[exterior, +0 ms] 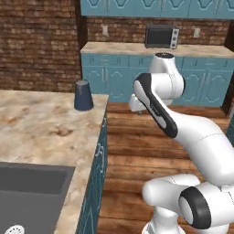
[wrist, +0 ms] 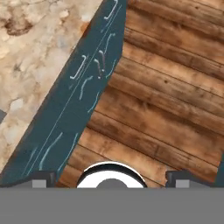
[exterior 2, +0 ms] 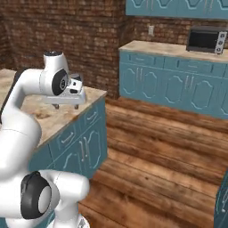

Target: Navigate to the fridge.

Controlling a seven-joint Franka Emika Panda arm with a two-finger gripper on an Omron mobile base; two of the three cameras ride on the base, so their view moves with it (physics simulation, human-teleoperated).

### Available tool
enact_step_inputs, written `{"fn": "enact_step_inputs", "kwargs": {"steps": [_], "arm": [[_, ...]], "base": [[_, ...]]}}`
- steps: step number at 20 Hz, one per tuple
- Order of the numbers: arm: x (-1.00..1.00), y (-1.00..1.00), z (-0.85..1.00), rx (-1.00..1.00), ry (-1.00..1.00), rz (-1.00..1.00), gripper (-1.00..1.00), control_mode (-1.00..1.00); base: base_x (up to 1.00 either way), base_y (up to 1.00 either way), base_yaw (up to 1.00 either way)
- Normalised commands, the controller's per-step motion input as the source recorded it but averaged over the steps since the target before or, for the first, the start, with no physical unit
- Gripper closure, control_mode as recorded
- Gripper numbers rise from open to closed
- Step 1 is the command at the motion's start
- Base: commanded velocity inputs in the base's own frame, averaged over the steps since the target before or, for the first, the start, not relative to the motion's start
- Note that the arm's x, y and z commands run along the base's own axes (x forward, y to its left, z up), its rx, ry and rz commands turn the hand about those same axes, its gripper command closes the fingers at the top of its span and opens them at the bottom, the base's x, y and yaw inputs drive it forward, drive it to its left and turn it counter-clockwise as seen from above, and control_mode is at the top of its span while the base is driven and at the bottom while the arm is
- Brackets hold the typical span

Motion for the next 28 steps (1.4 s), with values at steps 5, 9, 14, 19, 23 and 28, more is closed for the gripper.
{"fn": "enact_step_inputs", "kwargs": {"steps": [5, 9, 14, 19, 23, 28], "arm": [[0.00, 0.00, 0.00, 0.00, 0.00, 0.00, -1.00, 1.00], [0.00, 0.00, 0.00, 0.00, 0.00, 0.00, -1.00, 1.00], [0.00, 0.00, 0.00, 0.00, 0.00, 0.00, -1.00, 1.00], [0.00, 0.00, 0.00, 0.00, 0.00, 0.00, -1.00, 1.00], [0.00, 0.00, 0.00, 0.00, 0.00, 0.00, -1.00, 1.00], [0.00, 0.00, 0.00, 0.00, 0.00, 0.00, -1.00, 1.00]], "base": [[0.07, -0.08, -0.69], [0.13, -0.05, -0.54], [0.15, -0.06, -0.51], [0.13, -0.20, -0.57], [0.01, 0.00, -0.76], [0.00, 0.00, -0.77]]}}
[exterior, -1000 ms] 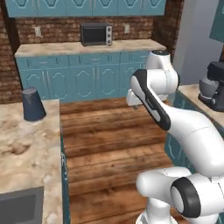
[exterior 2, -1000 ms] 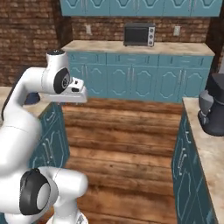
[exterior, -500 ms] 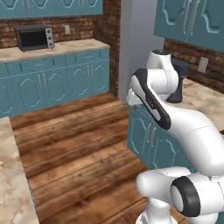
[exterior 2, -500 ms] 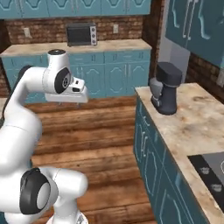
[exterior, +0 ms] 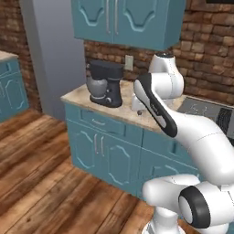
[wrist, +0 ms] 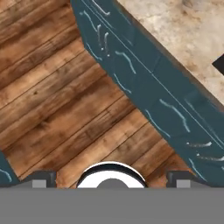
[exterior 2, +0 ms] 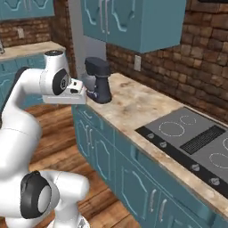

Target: Navigate to the fridge.

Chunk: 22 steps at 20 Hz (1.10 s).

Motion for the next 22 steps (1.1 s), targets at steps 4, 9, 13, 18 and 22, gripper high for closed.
{"fn": "enact_step_inputs", "kwargs": {"steps": [4, 9, 13, 18, 22], "arm": [[0.00, 0.00, 0.00, 0.00, 0.00, 0.00, -1.00, 1.00], [0.00, 0.00, 0.00, 0.00, 0.00, 0.00, -1.00, 1.00], [0.00, 0.00, 0.00, 0.00, 0.00, 0.00, -1.00, 1.00], [0.00, 0.00, 0.00, 0.00, 0.00, 0.00, -1.00, 1.00], [0.00, 0.00, 0.00, 0.00, 0.00, 0.00, -1.00, 1.00]], "base": [[0.00, -0.02, -0.77], [0.00, -0.22, -0.74], [0.08, -0.73, -0.59], [0.11, -0.77, -0.56], [0.21, -0.72, -0.52]]}}
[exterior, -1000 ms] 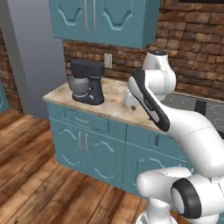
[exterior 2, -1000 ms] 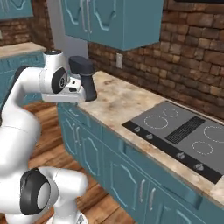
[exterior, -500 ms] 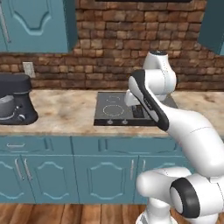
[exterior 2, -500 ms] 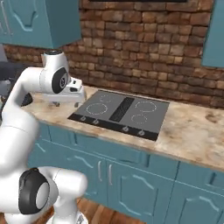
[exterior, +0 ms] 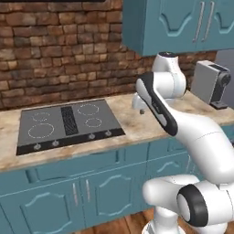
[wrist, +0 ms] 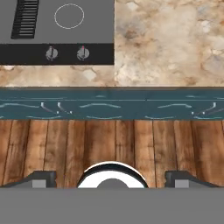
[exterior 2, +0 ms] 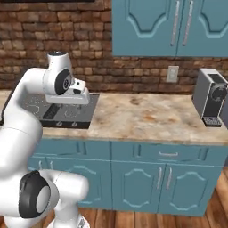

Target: Navigate to the fridge.

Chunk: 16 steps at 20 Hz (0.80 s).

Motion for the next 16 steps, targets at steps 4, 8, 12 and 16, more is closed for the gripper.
{"fn": "enact_step_inputs", "kwargs": {"steps": [4, 8, 12, 16], "arm": [[0.00, 0.00, 0.00, 0.00, 0.00, 0.00, -1.00, 1.00], [0.00, 0.00, 0.00, 0.00, 0.00, 0.00, -1.00, 1.00], [0.00, 0.00, 0.00, 0.00, 0.00, 0.00, -1.00, 1.00], [0.00, 0.00, 0.00, 0.00, 0.00, 0.00, -1.00, 1.00]], "base": [[0.29, -0.65, -0.51], [0.37, -0.49, -0.55], [0.52, -0.37, -0.55], [0.65, -0.27, -0.60]]}}
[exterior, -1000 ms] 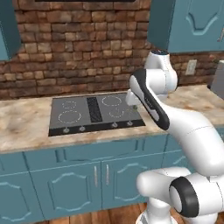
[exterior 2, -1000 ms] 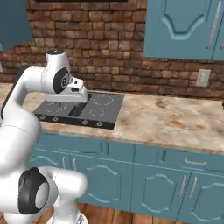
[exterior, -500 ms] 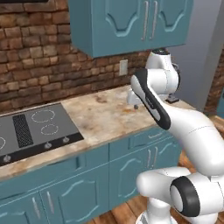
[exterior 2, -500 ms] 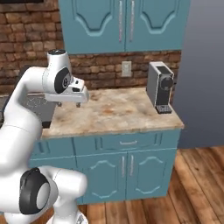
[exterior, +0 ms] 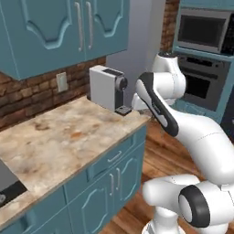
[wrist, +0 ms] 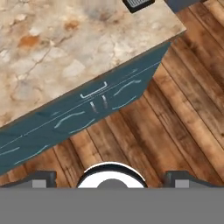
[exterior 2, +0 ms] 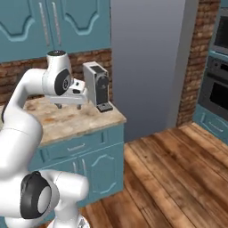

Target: Navigate to the fridge.

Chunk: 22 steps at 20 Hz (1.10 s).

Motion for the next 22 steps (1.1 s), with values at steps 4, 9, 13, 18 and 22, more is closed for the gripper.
{"fn": "enact_step_inputs", "kwargs": {"steps": [4, 9, 13, 18, 22], "arm": [[0.00, 0.00, 0.00, 0.00, 0.00, 0.00, -1.00, 1.00], [0.00, 0.00, 0.00, 0.00, 0.00, 0.00, -1.00, 1.00], [0.00, 0.00, 0.00, 0.00, 0.00, 0.00, -1.00, 1.00], [0.00, 0.00, 0.00, 0.00, 0.00, 0.00, -1.00, 1.00], [0.00, 0.00, 0.00, 0.00, 0.00, 0.00, -1.00, 1.00]], "base": [[0.71, -0.29, -0.62], [0.79, -0.33, -0.61], [0.94, -0.28, -0.61], [1.00, -0.24, -0.59], [1.00, -0.17, -0.52]]}}
